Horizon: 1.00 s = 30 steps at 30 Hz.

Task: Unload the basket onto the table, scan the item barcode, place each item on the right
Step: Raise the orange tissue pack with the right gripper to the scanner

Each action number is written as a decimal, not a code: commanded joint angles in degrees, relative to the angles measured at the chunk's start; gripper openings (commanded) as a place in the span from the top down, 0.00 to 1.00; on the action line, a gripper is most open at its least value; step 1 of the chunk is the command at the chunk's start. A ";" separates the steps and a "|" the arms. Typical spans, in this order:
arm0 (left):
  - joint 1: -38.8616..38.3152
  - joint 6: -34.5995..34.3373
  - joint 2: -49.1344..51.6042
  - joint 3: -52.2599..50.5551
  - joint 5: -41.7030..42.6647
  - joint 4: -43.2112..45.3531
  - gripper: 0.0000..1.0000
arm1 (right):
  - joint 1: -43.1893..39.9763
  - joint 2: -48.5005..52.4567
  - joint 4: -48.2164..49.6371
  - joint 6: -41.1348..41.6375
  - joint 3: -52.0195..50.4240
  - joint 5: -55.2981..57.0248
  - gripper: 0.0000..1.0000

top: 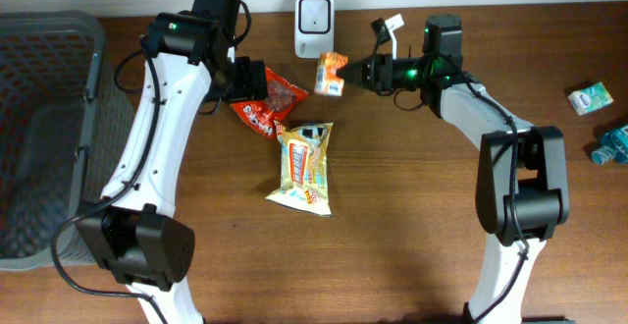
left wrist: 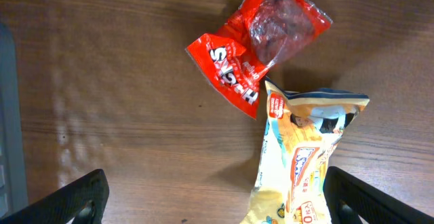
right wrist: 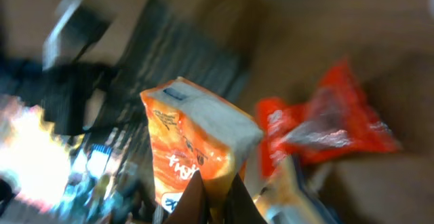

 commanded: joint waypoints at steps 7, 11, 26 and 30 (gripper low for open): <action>0.00 -0.59 -0.04 -0.15 0.00 0.11 0.01 | 10.56 -0.94 -20.55 -6.10 18.51 82.62 0.96; 0.00 -0.59 -0.02 -0.15 0.00 0.11 0.01 | 16.55 0.46 -9.84 -31.89 18.58 95.73 0.96; 0.00 -0.59 -0.02 -0.15 0.00 0.11 0.01 | 17.51 12.37 2.82 -78.05 18.58 79.28 0.96; 0.00 -0.59 -0.04 -0.15 0.00 0.11 0.01 | 17.62 13.05 4.70 -73.77 18.60 80.61 0.96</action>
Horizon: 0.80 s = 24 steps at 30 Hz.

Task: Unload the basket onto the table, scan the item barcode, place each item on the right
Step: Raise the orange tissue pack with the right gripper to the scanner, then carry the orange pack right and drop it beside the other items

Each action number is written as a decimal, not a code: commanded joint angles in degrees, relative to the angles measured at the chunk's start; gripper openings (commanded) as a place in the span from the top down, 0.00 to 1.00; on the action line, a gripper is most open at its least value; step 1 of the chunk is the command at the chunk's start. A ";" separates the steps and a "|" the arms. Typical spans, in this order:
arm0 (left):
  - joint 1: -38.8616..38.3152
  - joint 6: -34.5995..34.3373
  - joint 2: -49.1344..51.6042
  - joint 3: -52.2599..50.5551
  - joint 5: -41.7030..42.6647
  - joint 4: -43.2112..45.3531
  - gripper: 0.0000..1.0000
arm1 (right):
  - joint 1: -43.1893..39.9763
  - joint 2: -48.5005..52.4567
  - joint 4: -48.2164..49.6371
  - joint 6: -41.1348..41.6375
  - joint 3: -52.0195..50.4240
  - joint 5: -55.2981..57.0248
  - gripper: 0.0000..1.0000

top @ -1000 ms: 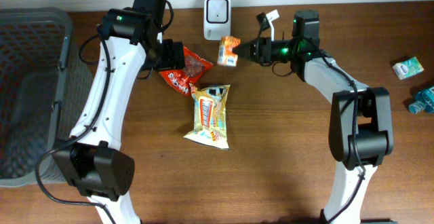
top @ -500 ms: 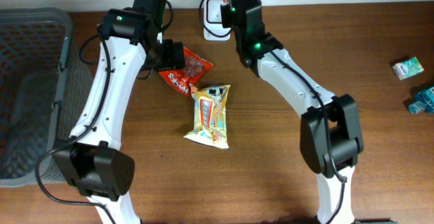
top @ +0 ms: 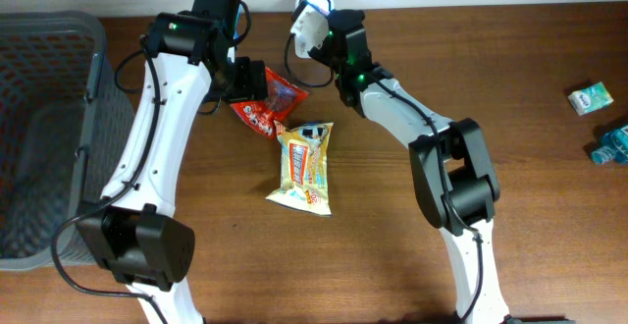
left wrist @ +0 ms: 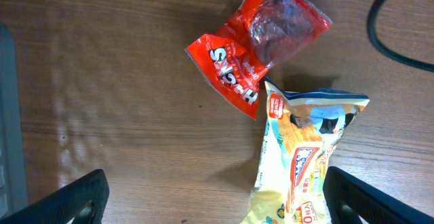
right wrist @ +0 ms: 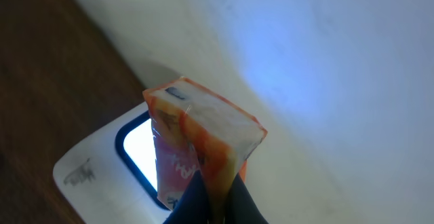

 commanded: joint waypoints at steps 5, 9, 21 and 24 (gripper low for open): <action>0.00 -0.59 -0.04 -0.15 -0.02 0.09 0.01 | -0.70 -0.79 12.39 14.73 0.70 22.36 0.96; 0.00 -0.59 -0.04 -0.15 -0.02 0.09 0.01 | -4.55 -5.38 11.89 20.70 0.70 46.07 0.96; 0.00 -0.59 -0.04 -0.15 -0.02 0.09 0.01 | -30.91 -6.69 -9.97 20.68 0.66 79.65 0.96; 0.00 -0.59 -0.04 -0.15 -0.02 0.09 0.01 | -34.56 -6.95 -23.28 27.74 0.66 72.70 0.96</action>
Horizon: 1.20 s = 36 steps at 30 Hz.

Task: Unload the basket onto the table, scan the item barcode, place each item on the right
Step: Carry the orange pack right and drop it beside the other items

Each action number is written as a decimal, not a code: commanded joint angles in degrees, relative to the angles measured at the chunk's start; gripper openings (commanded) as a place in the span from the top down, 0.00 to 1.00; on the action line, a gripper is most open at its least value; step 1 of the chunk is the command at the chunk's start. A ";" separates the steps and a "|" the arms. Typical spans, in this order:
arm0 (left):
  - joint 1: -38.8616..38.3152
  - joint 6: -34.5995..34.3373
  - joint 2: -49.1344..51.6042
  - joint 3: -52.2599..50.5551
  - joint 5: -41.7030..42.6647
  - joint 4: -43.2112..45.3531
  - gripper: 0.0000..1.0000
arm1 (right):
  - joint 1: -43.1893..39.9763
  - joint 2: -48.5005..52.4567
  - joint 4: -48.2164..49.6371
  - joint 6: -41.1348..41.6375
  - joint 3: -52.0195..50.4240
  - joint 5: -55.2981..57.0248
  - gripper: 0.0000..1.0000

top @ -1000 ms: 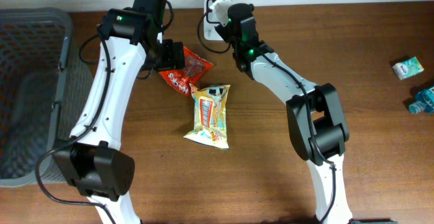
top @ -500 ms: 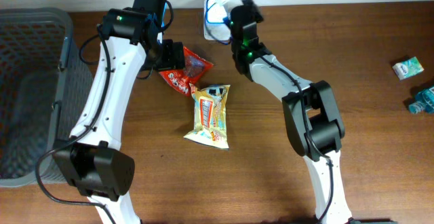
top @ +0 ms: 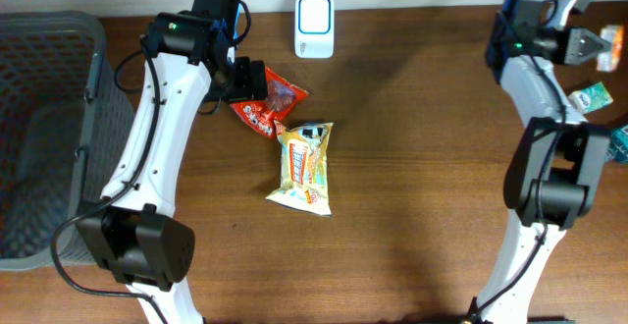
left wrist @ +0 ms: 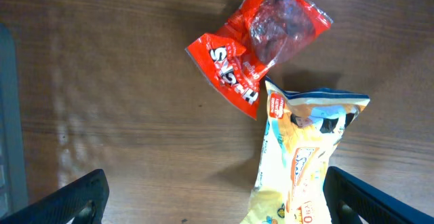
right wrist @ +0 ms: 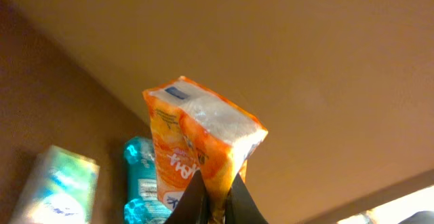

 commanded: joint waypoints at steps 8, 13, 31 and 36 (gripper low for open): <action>0.00 -0.59 -0.04 -0.15 -0.02 0.15 0.01 | -15.43 -11.41 -35.60 43.69 0.22 -49.88 0.96; 0.00 -0.59 -0.04 -0.15 -0.02 0.15 0.01 | -25.27 -10.38 -36.48 44.44 -0.68 -63.56 0.96; 0.00 -0.59 -0.02 -0.15 -0.02 0.15 0.01 | -25.64 -20.41 -40.00 44.19 -0.66 -69.66 0.02; 0.00 -0.59 -0.04 -0.15 -0.02 0.15 0.01 | -16.48 -30.18 -61.00 43.98 -0.74 -102.31 0.02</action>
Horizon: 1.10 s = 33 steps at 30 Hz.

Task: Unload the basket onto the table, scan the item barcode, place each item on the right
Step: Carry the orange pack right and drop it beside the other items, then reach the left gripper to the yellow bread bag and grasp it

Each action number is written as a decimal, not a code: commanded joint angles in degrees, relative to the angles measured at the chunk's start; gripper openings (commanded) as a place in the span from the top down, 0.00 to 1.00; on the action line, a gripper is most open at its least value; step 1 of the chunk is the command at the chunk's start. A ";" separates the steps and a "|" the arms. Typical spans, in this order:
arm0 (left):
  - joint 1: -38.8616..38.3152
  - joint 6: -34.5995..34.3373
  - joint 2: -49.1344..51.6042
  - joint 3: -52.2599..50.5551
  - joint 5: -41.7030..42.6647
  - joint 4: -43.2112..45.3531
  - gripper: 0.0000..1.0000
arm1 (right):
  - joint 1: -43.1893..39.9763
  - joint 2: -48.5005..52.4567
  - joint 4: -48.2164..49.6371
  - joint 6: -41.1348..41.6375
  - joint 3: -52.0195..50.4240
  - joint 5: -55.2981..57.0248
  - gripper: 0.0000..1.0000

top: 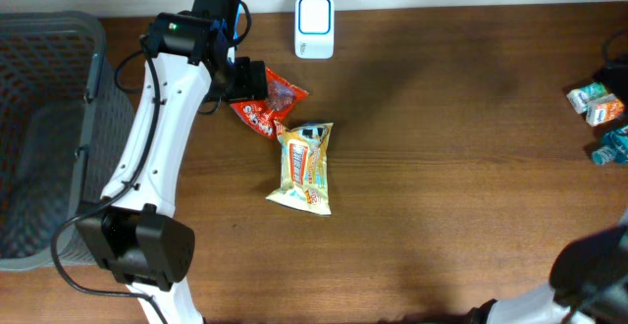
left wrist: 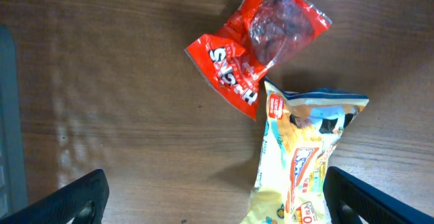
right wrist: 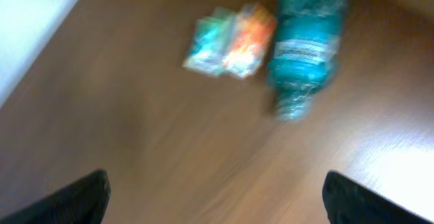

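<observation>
The small orange pack (top: pixel 608 110) lies on the table at the far right, between a green pack (top: pixel 586 95) and a teal bag (top: pixel 613 145). In the blurred right wrist view the orange pack (right wrist: pixel 251 41) shows far ahead of my right gripper (right wrist: pixel 217 200), which is open and holds nothing. The white scanner (top: pixel 314 15) stands at the table's back edge. My left gripper (left wrist: pixel 217 203) is open above a red snack packet (left wrist: pixel 258 41) and a yellow snack bag (left wrist: pixel 305 156), touching neither.
A dark mesh basket (top: pixel 39 128) fills the left edge of the table. My right arm (top: pixel 599 265) is mostly outside the overhead view at the lower right. The green pack (right wrist: pixel 210 44) and teal bag (right wrist: pixel 305 54) crowd the orange pack on both sides.
My right gripper was shut on the orange pack, held up at the far right. Now it is open and the pack lies between the green pack and the teal bag. The left arm is unchanged.
My right gripper held the orange pack just right of the scanner. Then it held the pack against the scanner's face. Then it had the pack at the table's far right end. Now the pack rests there, released. The left arm stayed over the snack bags throughout.
</observation>
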 commanded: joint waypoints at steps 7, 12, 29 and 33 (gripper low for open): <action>0.04 -0.59 -0.02 -0.15 -0.02 -0.02 0.01 | 29.66 2.89 -10.78 -10.25 -4.92 -21.84 0.01; 0.04 -0.59 -0.04 -0.15 -0.02 -0.02 0.01 | 44.72 4.74 -4.76 -2.78 -7.19 -12.76 0.02; -5.81 7.65 0.20 -15.04 15.23 -2.75 0.01 | 30.16 5.88 -1.97 -0.55 -7.19 -7.41 0.02; -9.94 7.58 0.20 -29.24 17.64 6.71 0.28 | 26.86 5.88 -1.97 -0.55 -7.19 -7.41 0.02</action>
